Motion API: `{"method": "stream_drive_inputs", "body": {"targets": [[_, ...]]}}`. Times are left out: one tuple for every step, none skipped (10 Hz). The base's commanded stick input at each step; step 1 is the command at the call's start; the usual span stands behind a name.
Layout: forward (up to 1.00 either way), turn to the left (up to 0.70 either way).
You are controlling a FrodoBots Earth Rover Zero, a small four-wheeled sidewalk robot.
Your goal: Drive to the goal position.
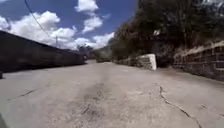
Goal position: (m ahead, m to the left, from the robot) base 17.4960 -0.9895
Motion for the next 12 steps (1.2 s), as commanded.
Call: {"method": "stream_drive_inputs", "body": {"targets": [[1.00,-0.01],[1.00,-0.01],[1.00,-0.01],[1.00,-0.01],[1.00,-0.01],[1.00,-0.01],[1.00,-0.01],[1.00,-0.01],[1.00,-0.01],[1.00,-0.01],[1.00,-0.01],[1.00,-0.01]]}}
